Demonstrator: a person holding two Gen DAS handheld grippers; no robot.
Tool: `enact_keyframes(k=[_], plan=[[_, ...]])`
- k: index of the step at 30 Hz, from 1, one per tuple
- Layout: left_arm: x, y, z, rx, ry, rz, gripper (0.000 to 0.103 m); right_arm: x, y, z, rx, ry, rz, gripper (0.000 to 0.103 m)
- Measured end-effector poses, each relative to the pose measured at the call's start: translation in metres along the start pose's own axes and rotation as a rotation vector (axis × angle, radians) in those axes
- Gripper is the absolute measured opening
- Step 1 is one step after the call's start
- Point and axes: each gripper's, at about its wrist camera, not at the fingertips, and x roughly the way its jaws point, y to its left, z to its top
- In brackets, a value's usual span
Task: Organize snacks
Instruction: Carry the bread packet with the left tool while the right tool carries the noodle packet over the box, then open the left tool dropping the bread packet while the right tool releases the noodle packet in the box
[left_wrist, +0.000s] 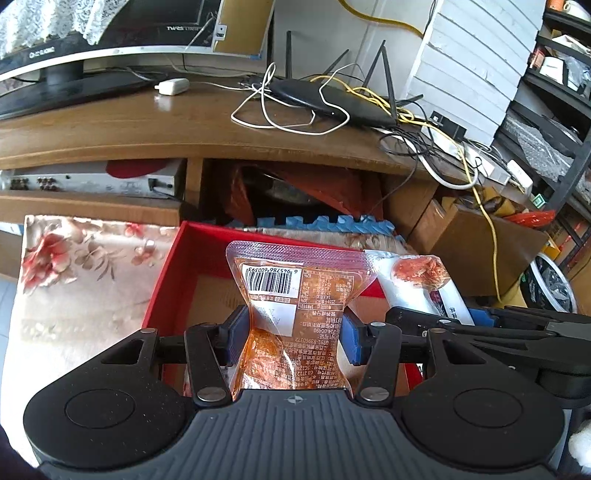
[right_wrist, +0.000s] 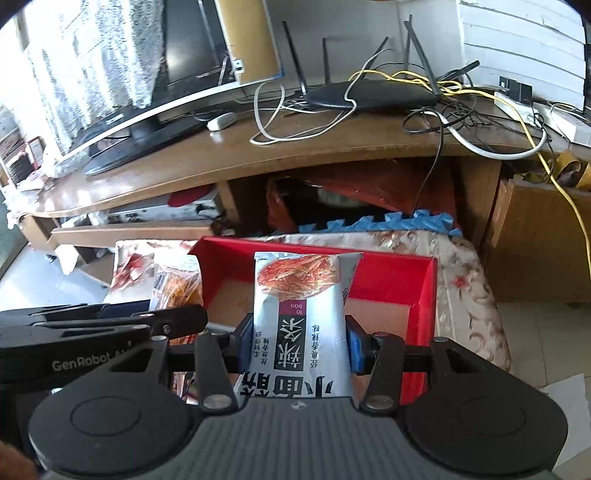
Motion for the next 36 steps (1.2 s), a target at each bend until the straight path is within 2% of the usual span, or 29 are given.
enact_keyframes(k=[12, 13, 16, 20, 24, 31, 36], plan=[[0.048, 0.006, 0.011, -0.004, 0.047, 0.053, 0.057, 0.055, -0.016, 0.014, 0.016, 0.052, -0.042, 0.053], [0.051, 0.007, 0.011, -0.006, 0.052, 0.055, 0.056, 0.059, -0.016, 0.014, 0.013, 0.057, -0.045, 0.053], [0.06, 0.007, 0.009, -0.01, 0.074, 0.041, 0.039, 0.071, -0.017, 0.013, 0.013, 0.079, -0.047, 0.053], [0.069, 0.009, 0.004, -0.001, 0.099, 0.073, 0.042, 0.085, -0.018, 0.009, 0.015, 0.112, -0.052, 0.053], [0.071, 0.013, 0.001, -0.013, 0.114, 0.085, 0.05, 0.091, -0.02, 0.007, 0.011, 0.134, -0.055, 0.055], [0.062, 0.012, 0.0, -0.016, 0.103, 0.088, 0.07, 0.084, -0.02, 0.008, -0.001, 0.116, -0.086, 0.057], [0.052, 0.015, 0.001, -0.035, 0.093, 0.083, 0.073, 0.076, -0.02, 0.009, 0.0, 0.097, -0.084, 0.059]])
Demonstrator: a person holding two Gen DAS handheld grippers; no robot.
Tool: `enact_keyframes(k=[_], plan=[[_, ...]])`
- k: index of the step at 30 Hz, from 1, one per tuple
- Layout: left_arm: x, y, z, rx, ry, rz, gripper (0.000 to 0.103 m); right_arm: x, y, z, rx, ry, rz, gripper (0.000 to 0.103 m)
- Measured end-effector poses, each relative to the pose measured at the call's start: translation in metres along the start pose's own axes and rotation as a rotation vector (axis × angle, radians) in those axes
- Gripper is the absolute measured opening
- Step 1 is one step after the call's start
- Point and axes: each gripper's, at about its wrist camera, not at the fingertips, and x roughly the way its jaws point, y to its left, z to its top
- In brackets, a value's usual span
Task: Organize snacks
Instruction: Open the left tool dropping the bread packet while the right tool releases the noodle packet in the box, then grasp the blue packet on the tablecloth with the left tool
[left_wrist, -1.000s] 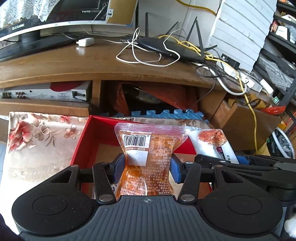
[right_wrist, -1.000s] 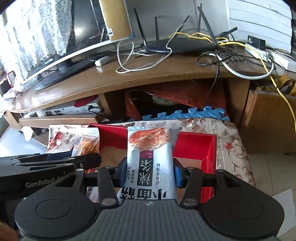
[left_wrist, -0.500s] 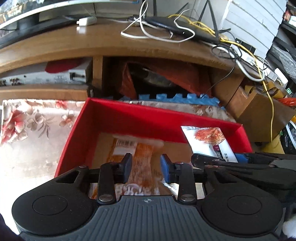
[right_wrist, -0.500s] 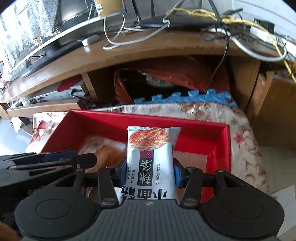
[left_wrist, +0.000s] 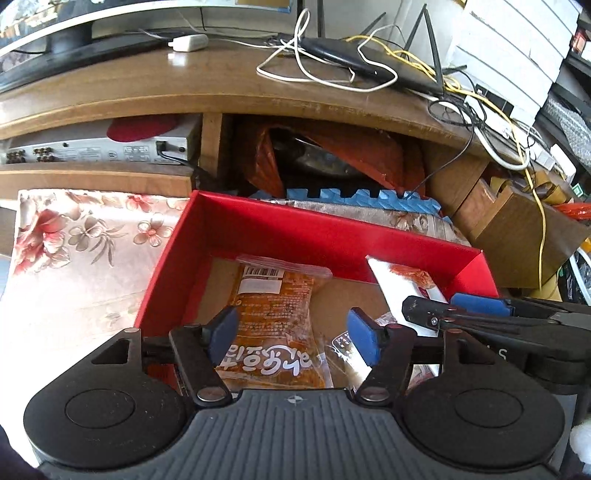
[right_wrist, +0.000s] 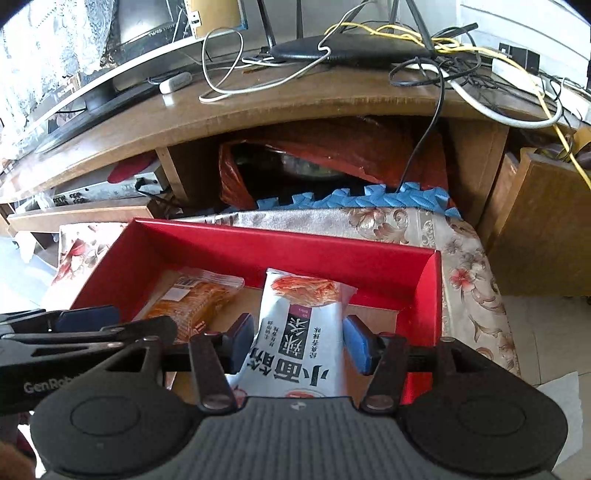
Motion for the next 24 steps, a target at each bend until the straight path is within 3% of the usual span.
enact_keyframes(k=[11, 24], plan=[[-0.025, 0.008, -0.005, -0.005, -0.026, 0.0, 0.078, -0.02, 0.003, -0.005, -0.014, -0.022, -0.005, 0.06], [-0.065, 0.046, -0.033, -0.028, -0.034, 0.053, 0.081, -0.056, 0.037, -0.029, -0.082, -0.047, 0.067, 0.06]])
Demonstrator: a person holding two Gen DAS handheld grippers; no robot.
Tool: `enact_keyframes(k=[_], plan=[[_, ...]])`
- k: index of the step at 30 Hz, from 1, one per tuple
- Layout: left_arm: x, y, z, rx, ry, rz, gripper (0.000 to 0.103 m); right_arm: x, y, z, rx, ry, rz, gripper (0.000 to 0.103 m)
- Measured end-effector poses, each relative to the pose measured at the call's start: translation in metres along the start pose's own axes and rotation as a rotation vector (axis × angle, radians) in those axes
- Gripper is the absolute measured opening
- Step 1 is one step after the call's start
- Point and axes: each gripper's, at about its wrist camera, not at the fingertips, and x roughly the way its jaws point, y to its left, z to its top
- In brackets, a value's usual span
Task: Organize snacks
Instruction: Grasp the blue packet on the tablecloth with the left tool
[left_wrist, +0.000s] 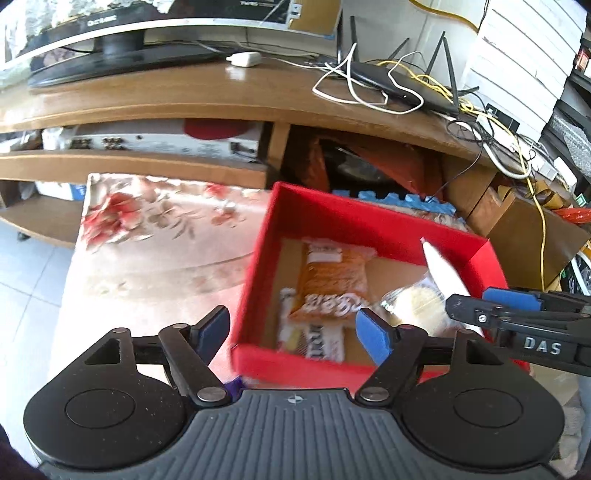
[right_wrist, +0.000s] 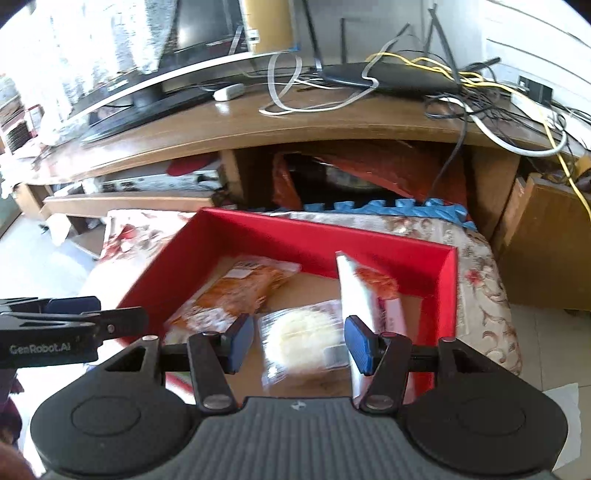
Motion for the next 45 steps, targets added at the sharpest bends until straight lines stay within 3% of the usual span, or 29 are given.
enact_keyframes(k=[11, 20, 26, 32, 39, 45], plan=[[0.004, 0.031, -0.026, 0.026, 0.091, 0.011, 0.085, -0.018, 0.043, -0.033, -0.079, 0.053, 0.08, 0.061], [0.034, 0.056, -0.03, 0.084, 0.174, -0.047, 0.085, -0.013, 0.054, -0.048, -0.106, 0.11, 0.103, 0.061], [0.052, 0.05, -0.029, 0.15, 0.206, -0.093, 0.086, -0.005, 0.056, -0.052, -0.1, 0.148, 0.122, 0.061], [0.048, 0.05, -0.038, 0.185, 0.225, -0.122, 0.089, -0.004, 0.054, -0.054, -0.096, 0.165, 0.126, 0.062], [0.028, 0.043, -0.062, 0.226, 0.267, -0.087, 0.09, -0.006, 0.05, -0.054, -0.081, 0.176, 0.132, 0.063], [0.028, 0.025, -0.074, 0.291, 0.263, 0.0, 0.092, -0.013, 0.054, -0.059, -0.096, 0.179, 0.132, 0.064]])
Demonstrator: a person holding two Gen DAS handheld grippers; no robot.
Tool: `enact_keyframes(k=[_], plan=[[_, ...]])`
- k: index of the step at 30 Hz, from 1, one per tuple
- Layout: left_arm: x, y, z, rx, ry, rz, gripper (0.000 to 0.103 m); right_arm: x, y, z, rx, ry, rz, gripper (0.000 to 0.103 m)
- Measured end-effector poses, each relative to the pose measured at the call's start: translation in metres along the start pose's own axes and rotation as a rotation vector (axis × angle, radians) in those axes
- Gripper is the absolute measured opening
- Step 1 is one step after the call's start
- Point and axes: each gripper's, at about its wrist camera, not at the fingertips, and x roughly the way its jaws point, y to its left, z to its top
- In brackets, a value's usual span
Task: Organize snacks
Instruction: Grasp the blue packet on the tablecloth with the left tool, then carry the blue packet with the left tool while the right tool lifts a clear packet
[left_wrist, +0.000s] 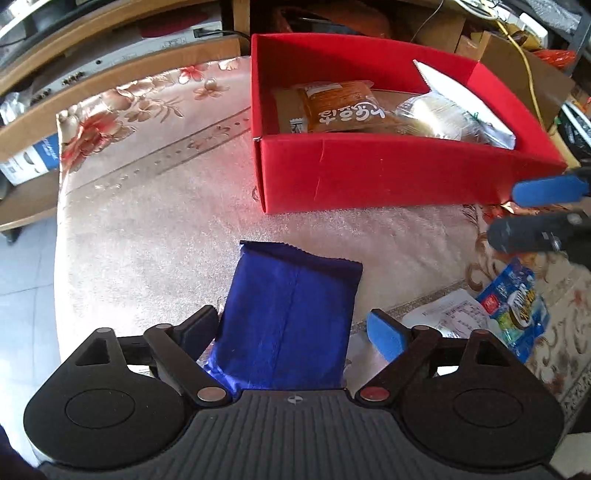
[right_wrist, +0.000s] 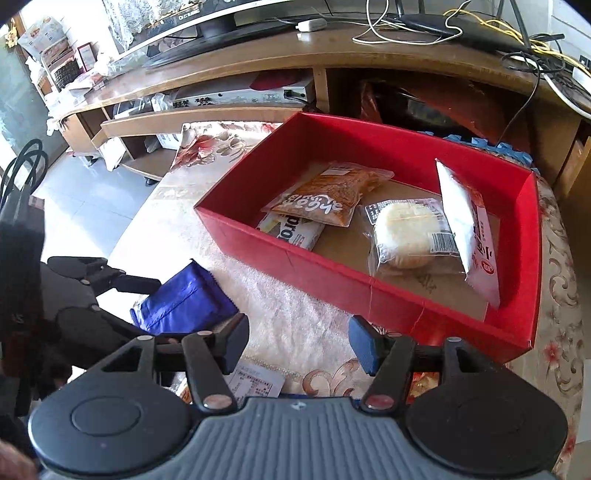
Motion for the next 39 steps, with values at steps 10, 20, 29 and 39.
enact_keyframes(k=[10, 20, 29, 39], plan=[[-0.005, -0.01, -0.002, -0.034, -0.024, 0.069, 0.073, 0.002, 0.009, -0.016, -0.035, 0.03, -0.025, 0.064], [-0.026, 0.0, -0.023, -0.138, -0.041, 0.05, 0.067, 0.012, 0.019, -0.025, 0.0, 0.091, 0.015, 0.064], [-0.021, 0.0, -0.025, -0.143, -0.036, 0.034, 0.072, 0.022, 0.028, -0.032, 0.06, 0.149, 0.06, 0.066], [-0.02, -0.004, -0.026, -0.122, -0.025, 0.041, 0.074, 0.035, 0.034, -0.04, 0.063, 0.176, 0.086, 0.063]])
